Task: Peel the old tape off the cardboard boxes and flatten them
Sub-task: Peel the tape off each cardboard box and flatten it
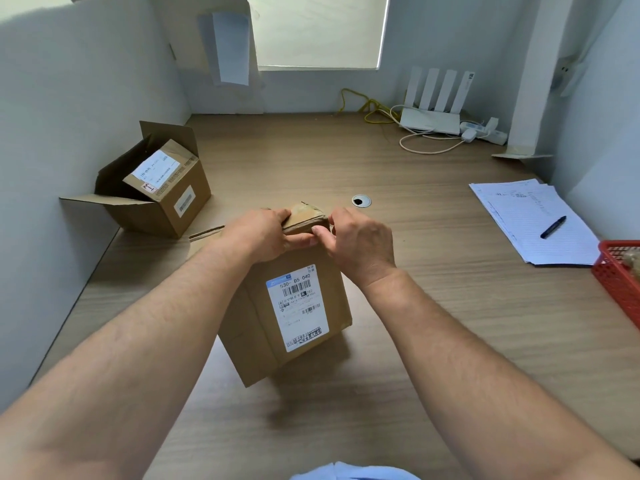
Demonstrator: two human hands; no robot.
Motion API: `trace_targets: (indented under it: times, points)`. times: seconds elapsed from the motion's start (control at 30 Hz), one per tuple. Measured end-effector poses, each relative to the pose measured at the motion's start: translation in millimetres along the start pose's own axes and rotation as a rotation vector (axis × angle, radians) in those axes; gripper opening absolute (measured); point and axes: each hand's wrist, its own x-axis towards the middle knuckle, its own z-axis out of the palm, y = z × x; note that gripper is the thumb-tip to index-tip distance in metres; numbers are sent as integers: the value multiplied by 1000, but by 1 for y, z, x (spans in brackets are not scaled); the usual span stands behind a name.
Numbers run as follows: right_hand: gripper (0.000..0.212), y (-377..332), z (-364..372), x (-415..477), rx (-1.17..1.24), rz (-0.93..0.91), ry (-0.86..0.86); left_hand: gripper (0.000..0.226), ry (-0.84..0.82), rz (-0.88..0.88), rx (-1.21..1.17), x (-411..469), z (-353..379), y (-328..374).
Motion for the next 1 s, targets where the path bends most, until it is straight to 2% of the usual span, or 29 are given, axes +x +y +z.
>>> trace_targets:
  times: [0.13,0.33,0.57,0.83,1.0]
  points:
    - [29,1,-2,-2,41,-7,4,91,14,-2,0,-2,3,-2]
    - [20,3,-3,-1,-4,-24,-49,86,35,-8,-19,-3,6,-2]
    - [31,-1,-7,-1,54,30,-63,90,27,-2,2,-2,8,-3]
    - [23,1,-6,3,12,-10,-112,88,37,-5,-26,-2,7,-3]
    - [26,2,-7,1,53,-12,-101,88,26,-4,-33,-2,7,-5]
